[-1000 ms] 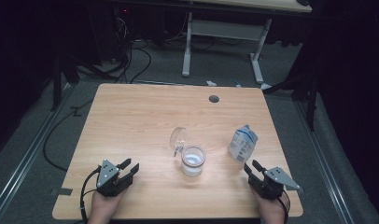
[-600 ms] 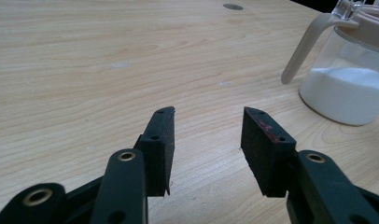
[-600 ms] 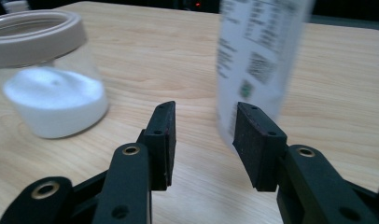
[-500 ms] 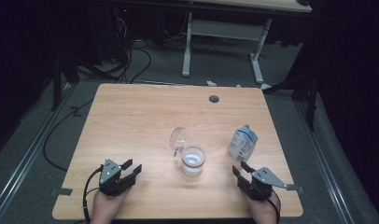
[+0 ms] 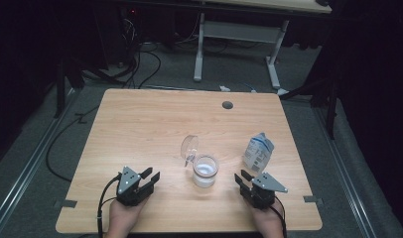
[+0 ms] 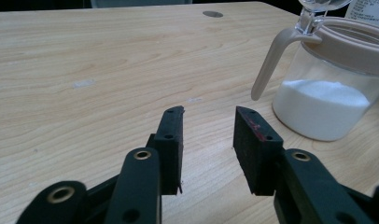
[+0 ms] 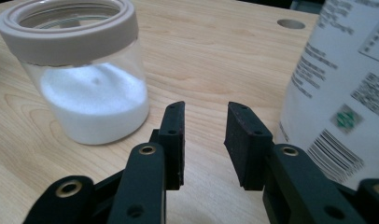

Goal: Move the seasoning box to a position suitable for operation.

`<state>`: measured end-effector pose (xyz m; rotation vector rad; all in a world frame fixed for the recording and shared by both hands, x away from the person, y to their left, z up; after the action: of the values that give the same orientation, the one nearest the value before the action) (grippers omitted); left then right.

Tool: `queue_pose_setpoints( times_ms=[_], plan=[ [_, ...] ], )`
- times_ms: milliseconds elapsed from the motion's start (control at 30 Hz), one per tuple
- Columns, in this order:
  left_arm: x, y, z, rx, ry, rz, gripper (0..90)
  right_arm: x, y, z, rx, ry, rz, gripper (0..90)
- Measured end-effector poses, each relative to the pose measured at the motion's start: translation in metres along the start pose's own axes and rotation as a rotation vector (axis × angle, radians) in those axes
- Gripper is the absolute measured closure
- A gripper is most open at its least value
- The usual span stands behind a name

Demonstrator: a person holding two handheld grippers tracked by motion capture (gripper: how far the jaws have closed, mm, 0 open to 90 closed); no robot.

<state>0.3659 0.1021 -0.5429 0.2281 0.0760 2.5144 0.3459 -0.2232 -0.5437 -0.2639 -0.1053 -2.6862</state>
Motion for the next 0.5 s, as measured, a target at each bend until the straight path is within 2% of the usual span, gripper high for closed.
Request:
queue_pose_setpoints(
  times_ms=[167, 367, 500],
  plan=[
    [-0.01, 0.005, 0.002, 0.003, -0.019, -0.006, 66.4, -0.013, -0.005, 0.004, 0.025, 0.0, 0.017, 69.4],
    [-0.026, 0.013, 0.007, 0.002, -0.027, -0.016, 70.0, -0.032, -0.007, 0.009, 0.031, -0.006, 0.032, 71.2],
    [-0.035, 0.016, 0.014, 0.013, -0.024, -0.016, 73.1, -0.036, -0.009, 0.006, 0.024, -0.016, 0.043, 71.6]
  ],
)
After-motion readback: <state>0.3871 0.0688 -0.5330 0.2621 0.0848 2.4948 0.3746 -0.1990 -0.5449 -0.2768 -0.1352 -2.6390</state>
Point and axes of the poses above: each handheld gripper's, and its own axes: x roughly backward along the jaws, z roughly out of its top, y roughly to its right, the point moved 7 cm from there along -x, roughly forward along the jaws, and after that the axes turned 15 degrees about y, right-handed, at the moved point
